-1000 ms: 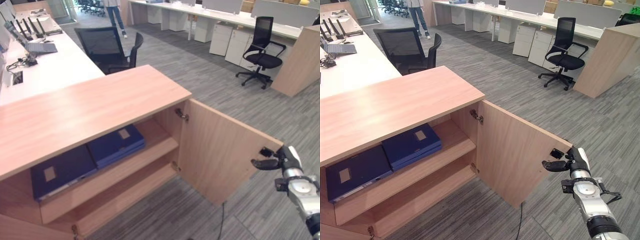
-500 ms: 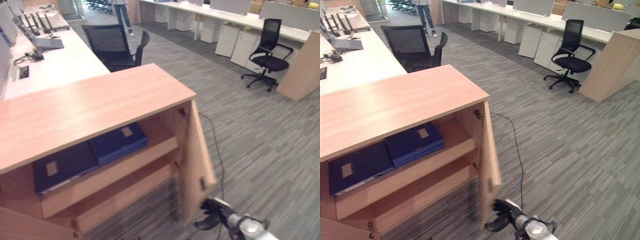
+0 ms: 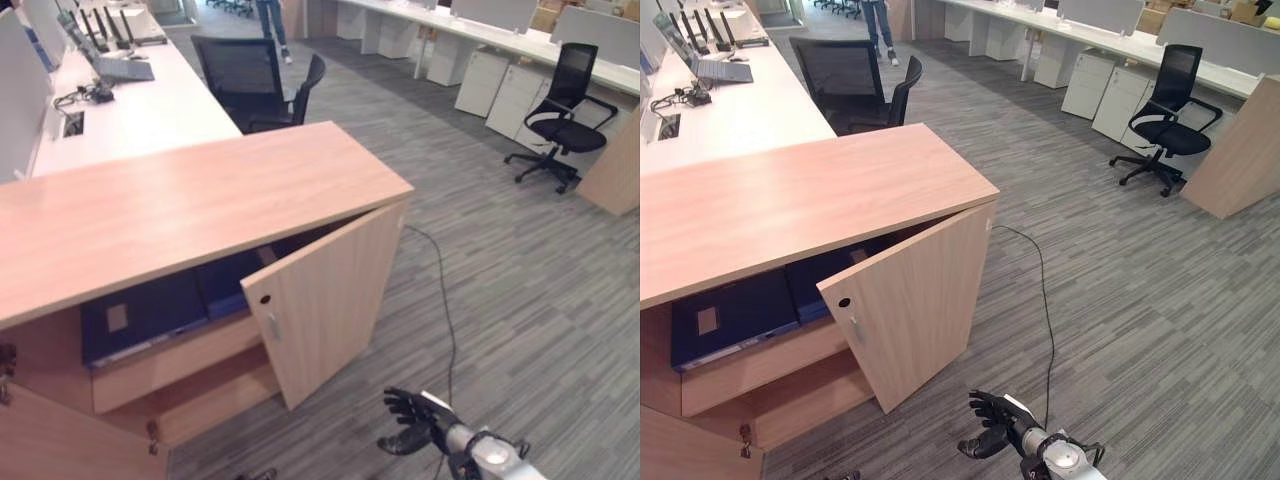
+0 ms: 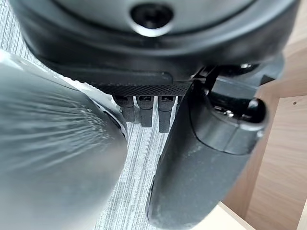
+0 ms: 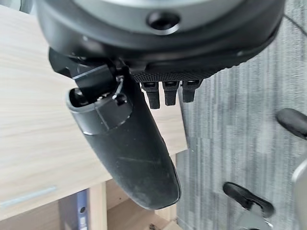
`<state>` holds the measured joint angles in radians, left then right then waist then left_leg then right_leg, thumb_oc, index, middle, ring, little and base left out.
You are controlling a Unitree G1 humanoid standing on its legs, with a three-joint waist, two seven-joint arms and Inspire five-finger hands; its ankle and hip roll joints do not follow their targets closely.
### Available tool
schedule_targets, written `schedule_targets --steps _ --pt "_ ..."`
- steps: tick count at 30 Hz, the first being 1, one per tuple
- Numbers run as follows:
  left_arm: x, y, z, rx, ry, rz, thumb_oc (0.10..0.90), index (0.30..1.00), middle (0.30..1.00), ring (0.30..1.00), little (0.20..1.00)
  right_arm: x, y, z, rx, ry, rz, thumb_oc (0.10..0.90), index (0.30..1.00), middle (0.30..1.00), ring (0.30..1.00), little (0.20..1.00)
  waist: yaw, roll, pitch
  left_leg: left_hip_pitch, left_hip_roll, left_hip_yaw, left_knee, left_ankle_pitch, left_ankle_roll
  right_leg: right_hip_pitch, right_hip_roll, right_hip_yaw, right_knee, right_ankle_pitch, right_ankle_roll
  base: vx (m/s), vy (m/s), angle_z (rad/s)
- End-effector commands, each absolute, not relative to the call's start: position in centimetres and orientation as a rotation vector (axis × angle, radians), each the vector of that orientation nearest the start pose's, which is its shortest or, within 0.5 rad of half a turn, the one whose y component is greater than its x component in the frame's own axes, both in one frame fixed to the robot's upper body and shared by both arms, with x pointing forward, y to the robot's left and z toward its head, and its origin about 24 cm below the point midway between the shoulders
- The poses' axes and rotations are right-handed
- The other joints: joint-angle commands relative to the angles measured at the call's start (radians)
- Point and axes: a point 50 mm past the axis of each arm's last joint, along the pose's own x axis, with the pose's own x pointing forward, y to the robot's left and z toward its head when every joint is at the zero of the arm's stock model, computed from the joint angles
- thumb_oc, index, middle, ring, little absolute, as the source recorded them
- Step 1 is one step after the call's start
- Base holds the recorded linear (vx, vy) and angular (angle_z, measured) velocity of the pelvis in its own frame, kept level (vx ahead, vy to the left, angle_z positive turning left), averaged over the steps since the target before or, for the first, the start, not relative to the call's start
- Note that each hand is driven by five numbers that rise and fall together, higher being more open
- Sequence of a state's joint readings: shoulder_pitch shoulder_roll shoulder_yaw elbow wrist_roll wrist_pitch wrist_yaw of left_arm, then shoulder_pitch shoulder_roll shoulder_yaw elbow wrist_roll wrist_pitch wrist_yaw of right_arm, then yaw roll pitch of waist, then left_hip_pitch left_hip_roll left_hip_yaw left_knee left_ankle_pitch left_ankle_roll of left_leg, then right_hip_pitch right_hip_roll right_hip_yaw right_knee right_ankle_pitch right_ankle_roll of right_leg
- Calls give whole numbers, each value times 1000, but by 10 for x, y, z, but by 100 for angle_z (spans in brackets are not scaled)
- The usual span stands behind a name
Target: Put the empty folder in the office cabinet
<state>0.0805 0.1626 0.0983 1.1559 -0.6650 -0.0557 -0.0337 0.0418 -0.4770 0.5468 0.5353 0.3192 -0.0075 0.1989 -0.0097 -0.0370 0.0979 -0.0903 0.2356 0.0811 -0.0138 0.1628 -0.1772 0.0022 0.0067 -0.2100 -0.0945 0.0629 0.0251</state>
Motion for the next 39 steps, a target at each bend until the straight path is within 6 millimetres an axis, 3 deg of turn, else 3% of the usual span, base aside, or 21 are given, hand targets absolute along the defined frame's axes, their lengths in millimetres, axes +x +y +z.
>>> schedule_targets --steps 1,3,4,5,6,8,9,15,18,24,26,30,34,35,39 --pt "102 238 -155 -479 961 569 800 900 900 900 900 206 -174 -78 -297 596 474 800 900 900 900 900 38 -88 55 -27 -7 -24 78 -80 34 -23 -47 -17 25 -88 56 -233 -135 59" --pt "104 237 -154 -477 954 559 800 900 900 900 900 205 -176 -81 -325 617 470 800 900 900 900 900 37 -97 52 -32 -22 -13 105 -106 47 -37 -55 -39 24 -81 54 -151 -96 154" --pt "105 234 -154 -474 948 538 800 900 900 900 900 201 -183 -87 -367 654 456 800 900 900 900 900 39 -105 55 -19 -57 11 175 -177 69 -51 -70 -74 24 -73 50 -152 -58 129" --pt "104 231 -155 -472 953 529 800 900 900 900 900 198 -188 -92 -380 679 431 800 900 900 900 900 35 -106 52 -15 -72 27 206 -207 79 -60 -78 -94 25 -69 49 -191 -43 39" --pt "99 224 -158 -467 991 511 800 900 900 900 900 177 -209 -113 -343 816 293 800 900 900 900 900 23 -87 34 56 -90 91 211 -274 93 -69 -91 -167 24 -65 51 -88 26 56" --pt "94 221 -161 -456 1024 508 800 900 900 900 900 162 -217 -127 -316 910 202 800 900 900 900 900 13 -65 21 106 -92 114 169 -281 88 -68 -105 -216 24 -57 56 0 120 256" --pt "86 215 -165 -447 1071 500 800 900 900 900 900 138 -229 -142 -274 1034 66 800 900 900 900 900 10 -30 6 140 -90 119 80 -249 71 -56 -123 -273 27 -43 64 44 219 263" --pt "80 214 -167 -457 1097 487 800 900 900 900 900 87 -242 -160 -224 1236 -75 800 900 900 900 900 33 7 -13 159 -113 74 -54 -188 67 -37 -168 -332 41 -15 84 11 150 73" --pt "75 216 -167 -468 1099 495 800 900 900 900 900 76 -244 -162 -177 1264 -130 800 900 900 900 900 51 28 -19 158 -129 34 -64 -206 77 -24 -186 -332 55 -24 102 24 135 24" --pt "65 226 -167 -456 1104 526 800 900 900 900 900 66 -245 -164 -58 1272 -251 800 900 900 900 900 81 43 -24 140 -195 -37 -69 -212 111 -11 -262 -374 87 4 134 -11 153 36" --pt "56 240 -165 -463 1091 594 800 900 900 900 900 62 -249 -164 -31 1280 -294 800 900 900 900 900 105 48 -33 131 -231 -69 -70 -215 126 -1 -301 -394 91 26 155 -17 213 32" --pt "59 258 -159 -486 1011 676 800 900 900 900 900 59 -254 -163 -20 1285 -322 800 900 900 900 900 123 52 -38 130 -254 -85 -70 -217 139 7 -321 -403 90 43 169 -5 106 27" --pt "80 288 -141 -367 902 652 800 900 900 900 900 55 -260 -162 -33 1298 -339 800 900 900 900 900 133 59 -48 134 -271 -86 -71 -220 151 10 -336 -400 84 64 183 -16 94 11" --pt "83 295 -137 -329 895 641 800 900 900 900 900 54 -261 -162 -38 1304 -338 800 900 900 900 900 132 54 -47 124 -285 -76 -71 -198 160 2 -353 -418 84 87 173 -63 96 0" --pt "110 338 -103 -133 780 604 800 900 900 900 900 50 -261 -162 -53 1311 -308 800 900 900 900 900 122 51 -56 124 -290 -65 -71 -196 164 -3 -355 -405 74 101 180 -8 32 -2"
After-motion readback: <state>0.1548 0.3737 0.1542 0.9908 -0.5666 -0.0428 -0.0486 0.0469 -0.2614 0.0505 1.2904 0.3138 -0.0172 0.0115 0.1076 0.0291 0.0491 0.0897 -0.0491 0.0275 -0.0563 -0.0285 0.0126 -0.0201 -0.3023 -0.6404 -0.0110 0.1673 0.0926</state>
